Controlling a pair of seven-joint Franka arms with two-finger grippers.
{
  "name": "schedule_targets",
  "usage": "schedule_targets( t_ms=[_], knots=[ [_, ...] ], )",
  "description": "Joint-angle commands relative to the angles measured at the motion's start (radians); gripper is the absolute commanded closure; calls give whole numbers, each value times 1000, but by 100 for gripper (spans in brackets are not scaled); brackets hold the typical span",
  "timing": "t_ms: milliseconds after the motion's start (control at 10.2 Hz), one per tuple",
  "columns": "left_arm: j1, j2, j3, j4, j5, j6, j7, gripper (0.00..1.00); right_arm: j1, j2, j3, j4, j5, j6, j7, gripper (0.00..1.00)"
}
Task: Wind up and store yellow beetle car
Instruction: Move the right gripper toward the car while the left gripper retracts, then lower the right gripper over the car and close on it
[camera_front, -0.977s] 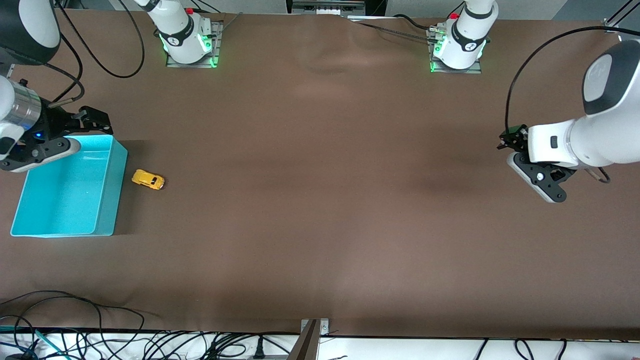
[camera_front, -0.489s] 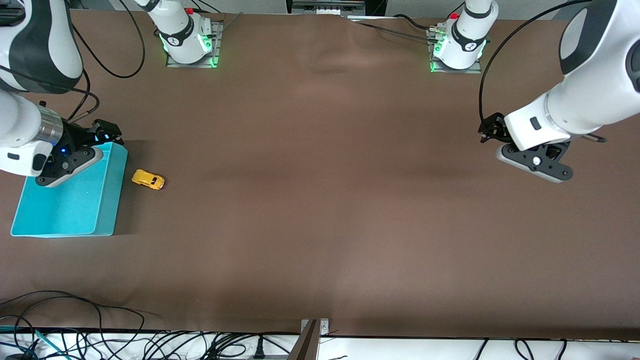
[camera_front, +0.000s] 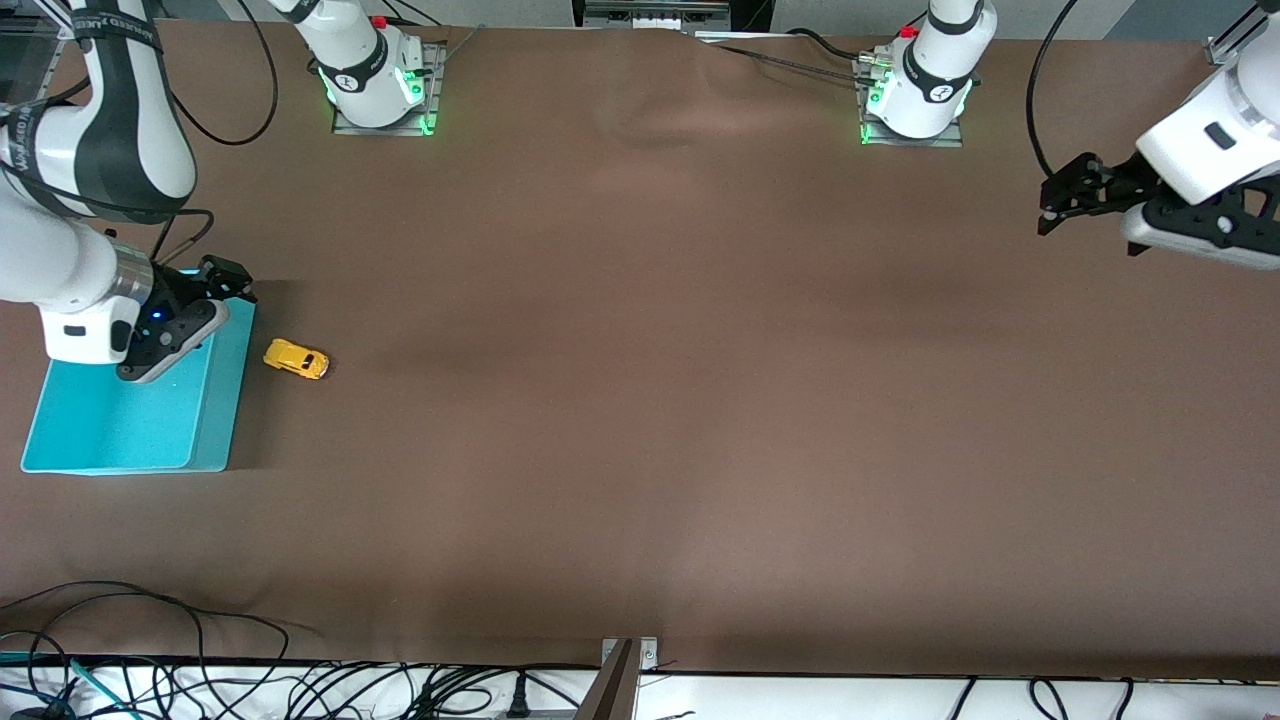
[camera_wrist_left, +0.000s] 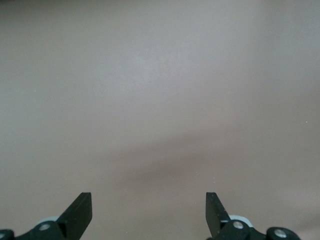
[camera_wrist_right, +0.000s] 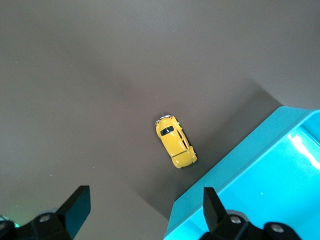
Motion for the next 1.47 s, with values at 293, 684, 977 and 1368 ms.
schedule_targets(
  t_ms=[293,684,977,1368],
  knots=[
    [-38,14,11,5,-10,-25,-66,0,-4,-14,-2,-163,12,181,-155,0],
    [-30,28,2,30,-25,-38,-62,0,-4,-4,-4,-203,7,210,-200,0],
    [-24,28,5,58,-11,-37,-65,0,-4,29,-10,-235,3,279,-253,0],
    [-4,26,5,71,-16,-38,-72,0,-4,42,-16,-302,3,383,-299,0]
  ],
)
